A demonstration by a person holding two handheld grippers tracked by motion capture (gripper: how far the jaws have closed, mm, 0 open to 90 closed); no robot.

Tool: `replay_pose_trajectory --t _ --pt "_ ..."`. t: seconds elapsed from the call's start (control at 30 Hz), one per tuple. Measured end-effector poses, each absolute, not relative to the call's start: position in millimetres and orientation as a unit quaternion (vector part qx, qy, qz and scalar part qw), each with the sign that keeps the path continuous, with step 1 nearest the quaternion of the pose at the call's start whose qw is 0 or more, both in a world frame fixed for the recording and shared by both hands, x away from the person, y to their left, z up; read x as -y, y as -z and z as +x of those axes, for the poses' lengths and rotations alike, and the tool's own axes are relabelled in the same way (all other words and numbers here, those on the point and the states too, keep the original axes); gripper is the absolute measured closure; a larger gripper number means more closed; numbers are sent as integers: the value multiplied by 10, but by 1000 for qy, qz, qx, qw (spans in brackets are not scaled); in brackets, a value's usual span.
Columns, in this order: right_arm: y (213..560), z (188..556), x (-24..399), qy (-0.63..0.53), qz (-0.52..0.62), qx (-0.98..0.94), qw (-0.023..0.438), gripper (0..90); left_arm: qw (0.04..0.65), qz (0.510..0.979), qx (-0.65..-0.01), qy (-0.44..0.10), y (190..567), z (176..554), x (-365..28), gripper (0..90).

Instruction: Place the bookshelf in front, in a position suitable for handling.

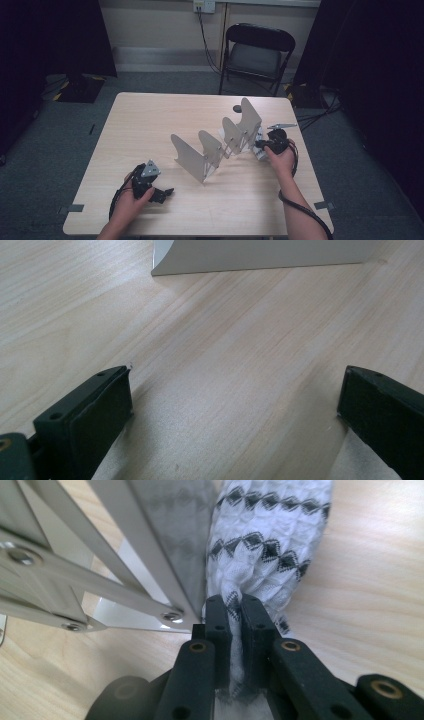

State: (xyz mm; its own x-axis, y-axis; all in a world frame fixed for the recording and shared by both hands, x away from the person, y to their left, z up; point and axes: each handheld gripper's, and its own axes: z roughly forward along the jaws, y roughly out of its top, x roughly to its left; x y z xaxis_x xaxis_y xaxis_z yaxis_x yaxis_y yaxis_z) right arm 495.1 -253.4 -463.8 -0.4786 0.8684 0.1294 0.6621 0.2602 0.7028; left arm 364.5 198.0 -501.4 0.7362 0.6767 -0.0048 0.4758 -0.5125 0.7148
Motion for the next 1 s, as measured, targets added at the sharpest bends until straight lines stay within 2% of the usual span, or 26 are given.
replay_pose_trajectory --t 0.33,0.53,0.7,1.0 --pt "4143 4929 2731 -379 495 -763 173 843 362 859 -336 -139 5014 3645 -1980 8" --pt "3715 4921 2800 -385 493 -755 200 842 362 858 -336 -139 5014 3645 -1980 8" --pt "3418 4940 2751 -394 484 -751 216 843 366 855 -340 -139 5018 3642 -1973 8" --pt "3160 4991 2577 -407 467 -752 227 842 366 855 -339 -140 5017 3642 -1974 8"
